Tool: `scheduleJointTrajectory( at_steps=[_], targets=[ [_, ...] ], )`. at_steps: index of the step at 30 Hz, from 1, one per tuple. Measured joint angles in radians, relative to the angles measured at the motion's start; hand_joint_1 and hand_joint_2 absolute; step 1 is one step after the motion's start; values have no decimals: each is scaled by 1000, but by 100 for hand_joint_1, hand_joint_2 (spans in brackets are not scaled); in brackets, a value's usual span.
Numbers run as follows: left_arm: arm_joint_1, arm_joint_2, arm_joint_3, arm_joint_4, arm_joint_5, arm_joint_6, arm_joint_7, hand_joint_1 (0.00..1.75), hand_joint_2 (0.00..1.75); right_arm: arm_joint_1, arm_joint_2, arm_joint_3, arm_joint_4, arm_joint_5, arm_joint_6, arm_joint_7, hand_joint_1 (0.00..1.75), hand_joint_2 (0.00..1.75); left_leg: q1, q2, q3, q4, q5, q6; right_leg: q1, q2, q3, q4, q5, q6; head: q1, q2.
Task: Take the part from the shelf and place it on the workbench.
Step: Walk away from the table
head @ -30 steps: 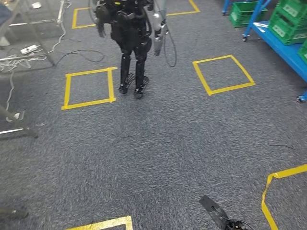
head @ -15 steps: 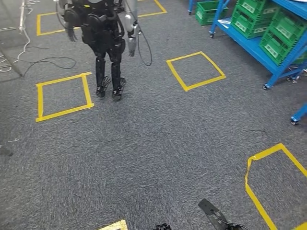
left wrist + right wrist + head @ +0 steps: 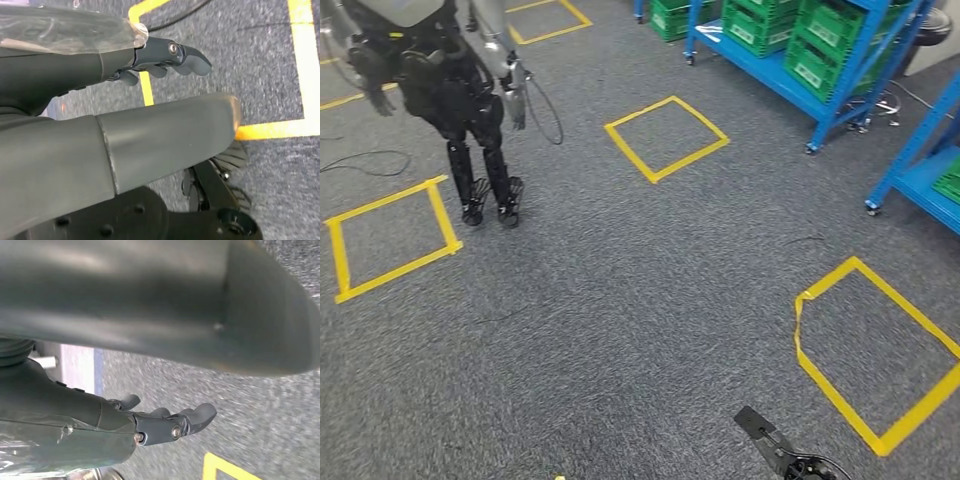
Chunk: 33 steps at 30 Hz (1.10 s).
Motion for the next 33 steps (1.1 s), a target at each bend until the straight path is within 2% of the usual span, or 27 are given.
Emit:
scheduleJointTrajectory(
  at_steps=[1, 3, 4, 5, 7, 8, 9, 11, 12, 13, 14, 15, 16, 18, 19, 20, 22, 23, 25, 27, 28, 29, 30, 31, 32, 33],
  targets=[
    [1, 2, 0, 0, -2, 0, 1, 0, 0, 0, 0, 0, 0, -4, -1, 0, 0, 0, 0, -7, 24, -60, 39, 3, -1, 14, 1, 1, 0, 1, -1, 0],
    [0, 5, 0, 0, -6, -1, 2, 0, 0, 0, 0, 0, 1, -8, -4, 1, 0, 0, 2, -50, 86, -207, 106, 11, 0, 40, -2, 6, 0, 5, -5, 0],
    [0, 7, 0, 0, -8, -1, 2, 0, 0, 0, 1, 0, 1, -10, -6, 1, 0, 0, 2, -68, 106, -255, 123, 15, -1, 52, -5, 8, 0, 10, -5, 0],
    [-1, 8, 0, 0, -10, -2, 2, 0, 0, 1, 1, 0, 1, -13, -7, 1, 0, 0, 2, -78, 114, -277, 126, 19, -1, 62, -8, 9, 0, 16, -5, 0],
    [-4, 8, 0, 0, -14, -7, 2, 0, 0, 6, 1, 0, 2, -21, -10, 2, 0, 0, 0, -62, 117, -284, 127, 30, -4, 80, -13, 8, 3, 30, -3, 0],
    [-6, 7, 0, 0, -17, -9, 2, 0, 0, 10, 1, 0, 2, -25, -11, 2, 0, 0, 0, -51, 119, -288, 129, 36, -4, 68, -17, 14, -2, 35, -2, 0],
    [-6, 6, 0, 0, -20, -11, 2, 0, 0, 12, 2, 0, 2, -29, -12, 3, 0, 0, 0, -38, 121, -293, 132, 44, -3, 46, -28, 38, -18, 39, 2, 0],
    [-3, 5, 0, 0, -24, -12, 2, 0, 0, 14, 2, 0, 3, -35, -15, 5, 0, 0, -1, -12, 124, -298, 133, 53, -1, -14, -77, 147, -81, 45, 14, 0],
    [-1, 6, 0, 0, -24, -13, 2, 0, 0, 14, 2, 0, 3, -37, -16, 7, 0, 0, -3, 1, 124, -298, 133, 56, -2, -30, -110, 219, -116, 48, 20, 0],
    [0, 6, 0, 0, -24, -13, 2, 0, 0, 15, 2, 0, 3, -39, -17, 7, 0, 0, -4, 15, 124, -298, 132, 56, -3, -38, -136, 278, -138, 51, 23, 0],
    [1, 6, 0, 0, -24, -13, 2, 0, 0, 18, 2, 0, 3, -39, -17, 8, 0, 0, -5, 27, 125, -298, 131, 56, -4, -43, -148, 305, -141, 52, 24, 0],
    [1, 6, 0, 0, -24, -13, 2, 0, 0, 20, 2, 0, 3, -39, -17, 8, 0, 0, -5, 39, 127, -297, 129, 55, -4, -47, -138, 290, -125, 53, 27, 0],
    [1, 5, 0, 0, -25, -14, 2, 0, 0, 22, 2, 0, 3, -39, -17, 9, 0, 0, -5, 51, 130, -297, 126, 53, -4, -55, -108, 237, -94, 52, 30, 0],
    [0, 4, 0, 0, -25, -15, 2, 0, 0, 21, 2, 0, 3, -39, -18, 9, 0, 0, -9, 72, 138, -296, 120, 45, 1, -90, -29, 89, -34, 45, 39, 0],
    [0, 4, -1, 0, -25, -15, 2, 0, 0, 20, 2, 0, 3, -39, -18, 9, 0, 0, -11, 81, 141, -295, 117, 41, 4, -103, -4, 39, -19, 39, 41, 0],
    [-2, 4, -1, 0, -25, -16, 2, 0, 0, 20, 2, 0, 3, -39, -18, 9, 0, 0, -14, 89, 143, -294, 114, 36, 7, -109, 6, 14, -15, 33, 39, 0],
    [-5, 5, -1, 0, -24, -16, 3, 0, 0, 22, 2, 0, 4, -39, -19, 12, 0, 0, -16, 105, 148, -296, 112, 27, 10, -90, 4, 8, -16, 20, 32, 0],
    [-7, 5, -1, 0, -24, -16, 4, 0, 0, 23, 2, 0, 5, -39, -19, 15, 0, 0, -14, 104, 150, -293, 107, 21, 9, -80, 5, 5, -13, 14, 29, 0],
    [-7, 5, -1, 0, -23, -16, 6, 0, 0, 24, 2, 0, 7, -41, -19, 20, 0, 0, -10, 65, 127, -235, 66, 10, 5, -60, 7, -2, -7, 3, 21, 0],
    [-5, 5, -1, 0, -22, -16, 8, 0, 0, 24, 2, 0, 8, -44, -18, 25, 0, 0, -7, 17, 60, -94, -6, 6, 5, -41, 5, -4, -4, -3, 8, 0],
    [-3, 5, -1, 0, -21, -16, 9, 0, 0, 25, 2, 0, 8, -48, -18, 29, 0, 0, -7, 8, 24, -25, -31, 5, 5, -29, 4, -4, -3, -4, 5, 0],
    [-1, 5, -1, 0, -21, -16, 10, 0, 0, 26, 2, -1, 9, -52, -17, 32, 0, 0, -7, 4, 1, 18, -38, 5, 6, -17, 3, -3, -3, -5, 2, 0],
    [0, 5, -1, 0, -21, -17, 12, 0, 0, 29, 2, -1, 10, -56, -17, 34, 0, 0, -7, 2, -4, 19, -23, 6, 6, -3, 4, -3, -3, -5, 1, 0],
    [1, 5, -1, 0, -21, -17, 12, 0, 0, 32, 2, -2, 11, -60, -17, 36, 0, 0, -6, -2, 12, -25, 12, 9, 6, 11, 5, -2, -3, -5, 0, 0],
    [1, 5, -1, 0, -21, -17, 14, 0, 0, 33, 2, -2, 11, -61, -17, 37, 0, 0, -5, -15, 41, -97, 55, 12, 6, 25, 6, -1, -3, -5, -2, 0],
    [1, 6, -1, 0, -21, -17, 15, 0, 0, 34, 2, -2, 11, -61, -17, 37, 0, 0, -4, -39, 73, -175, 91, 16, 8, 38, 6, 1, -4, -3, -4, 0]
  ],
)
